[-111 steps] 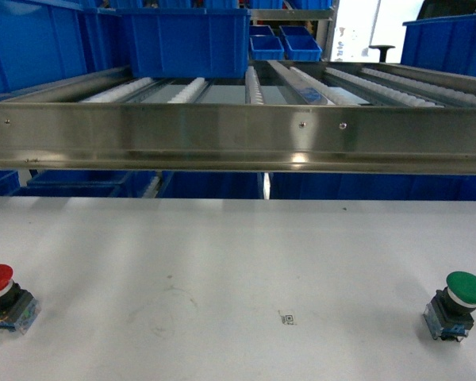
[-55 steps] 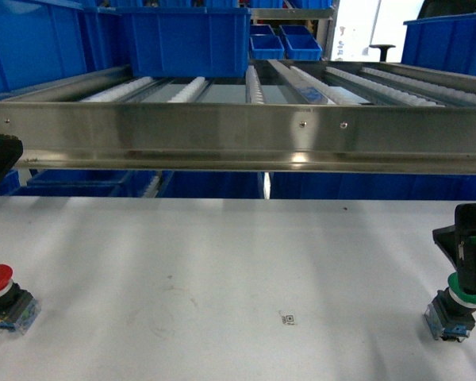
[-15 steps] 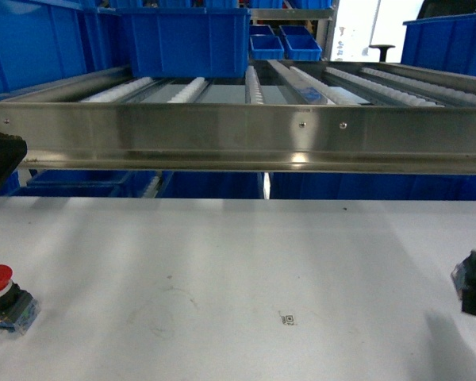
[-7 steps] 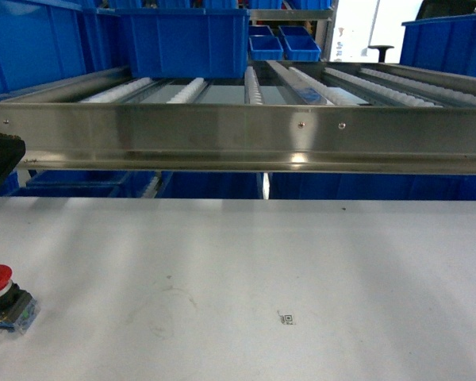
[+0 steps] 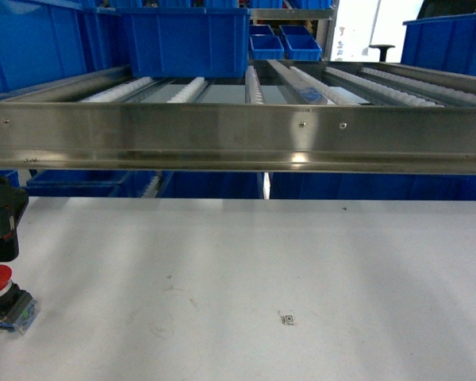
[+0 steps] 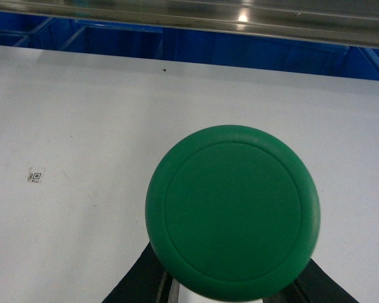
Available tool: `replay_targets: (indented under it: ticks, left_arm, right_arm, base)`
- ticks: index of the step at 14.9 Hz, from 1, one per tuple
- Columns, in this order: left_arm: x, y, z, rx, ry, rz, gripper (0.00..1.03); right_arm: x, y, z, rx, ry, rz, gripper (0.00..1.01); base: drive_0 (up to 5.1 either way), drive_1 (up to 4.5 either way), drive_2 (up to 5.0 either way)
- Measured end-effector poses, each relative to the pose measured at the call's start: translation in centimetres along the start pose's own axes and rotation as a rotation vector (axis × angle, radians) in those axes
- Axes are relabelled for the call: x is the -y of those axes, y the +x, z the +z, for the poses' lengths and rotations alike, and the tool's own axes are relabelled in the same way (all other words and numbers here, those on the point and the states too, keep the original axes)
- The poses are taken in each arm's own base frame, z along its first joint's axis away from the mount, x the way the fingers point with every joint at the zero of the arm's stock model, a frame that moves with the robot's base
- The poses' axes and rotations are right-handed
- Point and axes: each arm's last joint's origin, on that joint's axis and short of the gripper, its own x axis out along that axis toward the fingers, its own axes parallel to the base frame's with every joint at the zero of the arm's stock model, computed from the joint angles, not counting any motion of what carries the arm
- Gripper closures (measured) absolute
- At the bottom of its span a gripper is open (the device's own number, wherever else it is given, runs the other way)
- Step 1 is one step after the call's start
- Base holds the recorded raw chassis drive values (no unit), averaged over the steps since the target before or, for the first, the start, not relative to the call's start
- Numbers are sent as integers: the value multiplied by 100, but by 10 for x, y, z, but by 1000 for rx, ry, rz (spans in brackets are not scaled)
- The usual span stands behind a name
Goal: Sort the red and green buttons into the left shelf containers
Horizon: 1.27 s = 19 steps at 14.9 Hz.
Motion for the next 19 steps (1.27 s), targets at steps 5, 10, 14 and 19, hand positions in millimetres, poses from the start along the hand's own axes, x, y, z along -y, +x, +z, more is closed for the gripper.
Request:
replay_targets:
  ticks: [5, 10, 14, 19]
  left_arm:
    - [-13, 29, -24, -71, 27, 16, 5]
    - [-18, 66, -36, -172, 10, -51, 5]
    - [-12, 79, -50, -241, 20, -56, 5]
    - [-6, 83, -62, -284, 18, -72, 5]
  right_arm:
    - [0, 0, 0, 0, 0, 0, 75]
    - [0, 0, 0, 0, 0, 0, 75]
    - [0, 0, 0, 0, 0, 0, 76]
    - [0, 0, 0, 0, -1, 0, 76]
  base:
    - [0, 0, 0]
    - [0, 0, 0]
    - [0, 0, 0]
    - [0, 0, 0]
